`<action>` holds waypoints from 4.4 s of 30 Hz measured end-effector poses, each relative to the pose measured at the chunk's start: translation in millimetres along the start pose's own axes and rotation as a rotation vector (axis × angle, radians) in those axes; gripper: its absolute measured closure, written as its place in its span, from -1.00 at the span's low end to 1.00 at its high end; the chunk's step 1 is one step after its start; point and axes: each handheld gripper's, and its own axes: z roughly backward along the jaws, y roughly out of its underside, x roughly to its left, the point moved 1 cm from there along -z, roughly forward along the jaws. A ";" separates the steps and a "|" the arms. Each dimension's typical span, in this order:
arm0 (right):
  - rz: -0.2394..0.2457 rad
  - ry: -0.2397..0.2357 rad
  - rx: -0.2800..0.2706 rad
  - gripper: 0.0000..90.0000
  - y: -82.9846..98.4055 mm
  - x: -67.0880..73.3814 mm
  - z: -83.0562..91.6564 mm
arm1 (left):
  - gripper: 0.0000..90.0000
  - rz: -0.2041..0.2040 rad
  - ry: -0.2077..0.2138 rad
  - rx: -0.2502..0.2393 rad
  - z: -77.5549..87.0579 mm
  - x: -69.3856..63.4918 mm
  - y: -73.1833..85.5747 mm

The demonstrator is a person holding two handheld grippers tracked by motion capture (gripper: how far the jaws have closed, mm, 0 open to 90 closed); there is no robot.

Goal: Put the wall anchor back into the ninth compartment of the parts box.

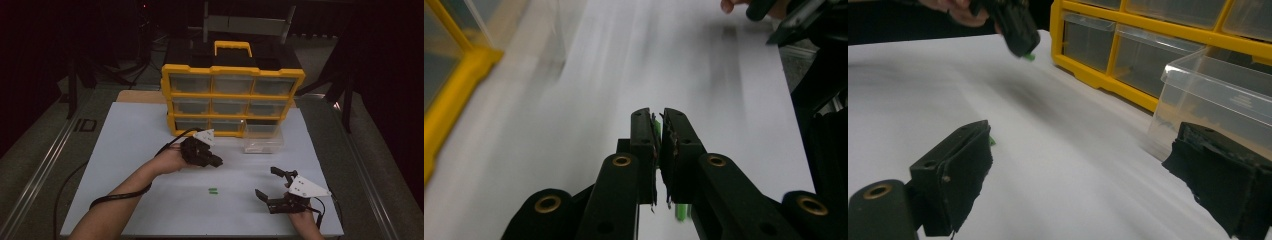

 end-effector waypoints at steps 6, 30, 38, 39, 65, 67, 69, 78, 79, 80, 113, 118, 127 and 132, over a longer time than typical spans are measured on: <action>-0.002 0.001 -0.002 -0.80 0.0 -0.3 0.4 | 0.90 -0.028 -0.008 -0.017 11.3 4.6 -24.7; -0.007 0.000 -0.004 -0.80 0.8 -1.5 0.6 | 0.89 -0.028 -0.003 -0.167 12.7 41.9 -95.3; -0.007 0.000 -0.003 -0.80 1.0 -1.9 1.0 | 0.89 -0.019 -0.010 -0.216 2.3 54.2 -110.1; -0.007 0.001 -0.003 -0.80 1.0 -1.9 1.1 | 0.89 -0.019 -0.010 -0.216 2.3 54.2 -110.1; -0.023 -0.007 -0.005 -0.80 1.5 -2.7 1.1 | 0.89 0.022 -0.015 -0.121 -56.7 72.2 -130.8; -0.023 -0.009 -0.007 -0.80 1.6 -2.9 1.2 | 0.89 0.036 -0.016 -0.094 -61.2 73.6 -129.4; -0.024 -0.008 -0.007 -0.80 1.5 -2.9 1.2 | 0.89 0.042 -0.012 -0.064 -66.2 74.9 -128.2; -0.023 -0.012 -0.003 -0.80 1.9 -3.3 1.2 | 0.83 0.065 -0.047 -0.018 -75.4 77.9 -124.5; -0.026 -0.013 -0.005 -0.80 1.8 -3.2 1.1 | 0.74 0.067 -0.047 -0.022 -75.0 77.7 -124.4; -0.025 -0.013 -0.005 -0.80 1.8 -3.2 1.1 | 0.65 0.067 -0.056 -0.023 -74.2 77.5 -124.4; -0.017 -0.008 0.001 -0.80 1.2 -1.5 0.5 | -0.97 0.063 0.024 -0.032 -27.7 38.5 -96.1; -0.018 -0.010 0.002 -0.80 1.1 -1.2 0.3 | -0.97 0.063 0.025 -0.034 -19.0 33.4 -86.5; -0.018 -0.009 0.002 -0.80 1.0 -0.6 -0.7 | -0.97 0.050 0.016 -0.032 -7.6 22.2 -66.7; -0.018 -0.012 0.005 -0.80 0.9 0.0 -1.2 | -0.97 0.059 0.015 -0.033 -3.1 17.8 -55.0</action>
